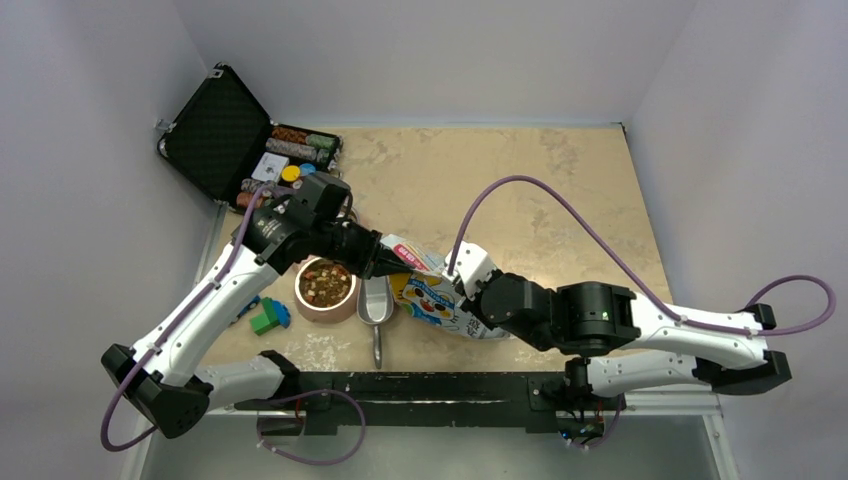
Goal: Serve the pet food
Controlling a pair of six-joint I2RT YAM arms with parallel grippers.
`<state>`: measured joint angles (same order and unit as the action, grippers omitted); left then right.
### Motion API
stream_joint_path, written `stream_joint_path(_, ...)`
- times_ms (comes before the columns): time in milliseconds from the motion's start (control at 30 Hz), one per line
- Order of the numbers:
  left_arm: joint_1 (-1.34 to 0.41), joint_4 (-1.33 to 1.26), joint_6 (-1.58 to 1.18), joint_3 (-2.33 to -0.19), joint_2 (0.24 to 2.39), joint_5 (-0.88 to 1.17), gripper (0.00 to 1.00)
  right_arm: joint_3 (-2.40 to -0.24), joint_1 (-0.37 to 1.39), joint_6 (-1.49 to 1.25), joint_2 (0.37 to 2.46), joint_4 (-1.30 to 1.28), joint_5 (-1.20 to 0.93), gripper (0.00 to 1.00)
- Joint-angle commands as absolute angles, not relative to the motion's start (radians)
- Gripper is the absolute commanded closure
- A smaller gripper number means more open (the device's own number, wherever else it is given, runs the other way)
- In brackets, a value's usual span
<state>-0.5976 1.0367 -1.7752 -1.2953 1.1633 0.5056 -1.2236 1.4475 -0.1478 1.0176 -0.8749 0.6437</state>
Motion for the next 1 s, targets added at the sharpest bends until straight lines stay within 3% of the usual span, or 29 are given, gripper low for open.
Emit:
stream_joint_path(0,-0.505,1.14,-1.744,-1.341,1.152,0.311,1.0,-1.249,1.445,-0.166,0.866,-1.295,0.781,1.0)
stream_joint_path(667,-0.432,1.147,-1.681,-1.41,1.217,0.383,1.0,-1.279,1.445,-0.117,0.751,-1.3,0.69,1.0)
stream_joint_path(733,-0.432,1.141,-1.688,-1.396,1.206,0.409,1.0,-1.329,1.445,-0.109,0.782,-1.258,0.651,0.89)
stream_joint_path(900,-0.446,1.084,-1.729,-1.346,1.173,0.463,1.0,-1.41,1.445,-0.043,0.895,-1.056,0.576,0.4)
stream_joint_path(967,-0.453,1.081,-1.737,-1.345,1.171,0.472,1.0,-1.427,1.445,0.009,0.964,-0.976,0.56,0.36)
